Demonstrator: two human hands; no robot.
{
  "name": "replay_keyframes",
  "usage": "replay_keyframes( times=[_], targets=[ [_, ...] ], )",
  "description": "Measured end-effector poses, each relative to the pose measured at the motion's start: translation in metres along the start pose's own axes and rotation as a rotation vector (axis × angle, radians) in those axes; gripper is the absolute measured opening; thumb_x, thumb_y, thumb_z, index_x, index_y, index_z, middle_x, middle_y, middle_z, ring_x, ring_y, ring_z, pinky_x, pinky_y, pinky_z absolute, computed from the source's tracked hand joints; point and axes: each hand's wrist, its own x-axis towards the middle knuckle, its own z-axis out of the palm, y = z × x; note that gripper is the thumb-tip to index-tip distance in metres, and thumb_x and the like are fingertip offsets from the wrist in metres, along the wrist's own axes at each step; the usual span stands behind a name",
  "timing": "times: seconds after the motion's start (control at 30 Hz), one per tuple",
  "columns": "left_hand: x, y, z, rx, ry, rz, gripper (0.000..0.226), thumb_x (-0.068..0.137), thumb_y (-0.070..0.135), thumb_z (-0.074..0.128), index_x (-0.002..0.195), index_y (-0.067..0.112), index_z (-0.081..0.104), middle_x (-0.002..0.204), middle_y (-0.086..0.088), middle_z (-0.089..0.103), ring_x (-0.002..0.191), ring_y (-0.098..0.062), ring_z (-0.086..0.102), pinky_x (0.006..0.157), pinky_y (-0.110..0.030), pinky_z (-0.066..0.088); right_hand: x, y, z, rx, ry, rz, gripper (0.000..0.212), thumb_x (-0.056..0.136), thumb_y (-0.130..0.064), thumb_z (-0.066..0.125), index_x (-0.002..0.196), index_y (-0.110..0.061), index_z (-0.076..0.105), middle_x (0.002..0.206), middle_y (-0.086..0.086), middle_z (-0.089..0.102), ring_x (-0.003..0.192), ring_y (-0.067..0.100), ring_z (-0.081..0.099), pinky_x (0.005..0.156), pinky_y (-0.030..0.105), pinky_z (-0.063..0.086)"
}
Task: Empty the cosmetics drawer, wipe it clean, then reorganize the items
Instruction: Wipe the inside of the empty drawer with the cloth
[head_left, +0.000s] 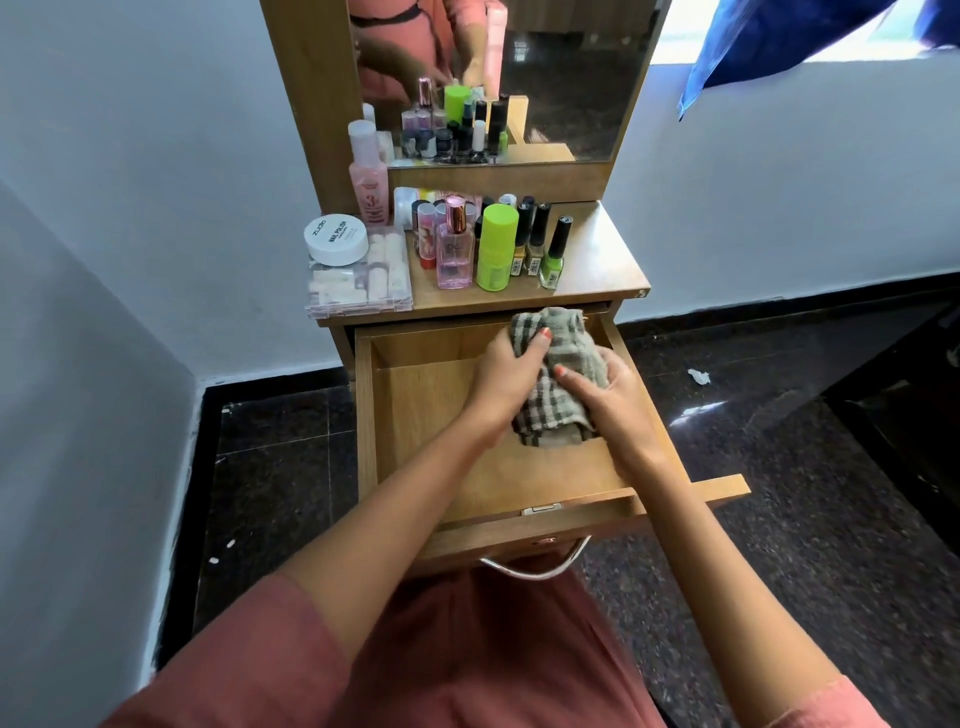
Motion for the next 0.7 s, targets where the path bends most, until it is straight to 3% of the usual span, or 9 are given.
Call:
replay_keyframes(
  times=[0.1,0.17,0.27,0.37,0.43,0.53,0.7],
  targets=[
    [0.007,0.013,0.015,0.031,-0.060,0.032,0.054,0.088,0.018,0.059,0.131,0.012,0.029,0.122,-0.010,0.057,0.108,-0.023,0.057,0.093,-0.031,0.046,0.010,-0.009,-0.013,-0.024,0.106,-0.144,0.053,0.085,0.001,0.058,0.132,-0.007,0.034,0.104,0.001,0.060,0.075,-0.007,0.063,0.060,0.005,0.049],
    [0.011,0.021,0.023,0.066,-0.134,0.097,0.064,0.083,0.011,0.062,0.132,0.014,0.021,0.123,-0.015,0.056,0.109,-0.028,0.057,0.095,-0.036,0.048,0.020,-0.017,-0.026,0.007,0.128,-0.195,0.063,0.086,0.005,0.054,0.138,-0.014,0.024,0.099,-0.006,0.059,0.076,-0.006,0.065,0.062,0.008,0.050],
    [0.022,0.030,0.035,0.199,-0.174,0.234,0.044,0.080,0.006,0.062,0.120,0.011,0.045,0.121,-0.013,0.055,0.112,-0.025,0.053,0.095,-0.027,0.040,0.044,-0.026,-0.040,-0.073,0.105,-0.244,0.049,0.087,0.007,0.049,0.131,-0.013,0.042,0.119,0.007,0.055,0.095,0.005,0.061,0.072,0.013,0.054],
    [0.038,0.036,0.047,0.240,-0.120,0.258,0.025,0.080,0.007,0.062,0.105,0.008,0.066,0.119,-0.013,0.056,0.116,-0.021,0.049,0.098,-0.024,0.035,0.078,-0.038,-0.049,-0.226,0.064,-0.258,0.040,0.089,0.003,0.050,0.128,-0.007,0.050,0.130,0.009,0.053,0.111,0.010,0.055,0.096,0.020,0.046],
    [0.050,0.039,0.056,0.214,-0.067,0.227,0.025,0.081,0.007,0.061,0.105,0.007,0.067,0.118,-0.014,0.058,0.116,-0.023,0.049,0.103,-0.028,0.037,0.104,-0.045,-0.054,-0.314,0.018,-0.244,0.044,0.089,-0.001,0.052,0.132,-0.010,0.046,0.136,0.010,0.049,0.123,0.015,0.048,0.104,0.026,0.039],
    [0.064,0.046,0.068,0.175,-0.022,0.184,0.034,0.082,0.003,0.056,0.115,0.005,0.062,0.123,-0.017,0.055,0.118,-0.027,0.049,0.104,-0.037,0.040,0.137,-0.054,-0.058,-0.405,-0.032,-0.200,0.051,0.089,-0.004,0.054,0.137,-0.015,0.041,0.140,0.009,0.044,0.124,0.012,0.043,0.104,0.022,0.034],
    [0.078,0.052,0.082,0.186,-0.009,0.151,0.053,0.084,-0.002,0.051,0.135,0.005,0.044,0.145,-0.017,0.033,0.135,-0.028,0.031,0.114,-0.039,0.027,0.173,-0.061,-0.058,-0.592,-0.092,-0.199,0.053,0.092,-0.010,0.051,0.141,-0.018,0.033,0.138,0.011,0.039,0.124,0.013,0.040,0.102,0.018,0.028]
  ],
)
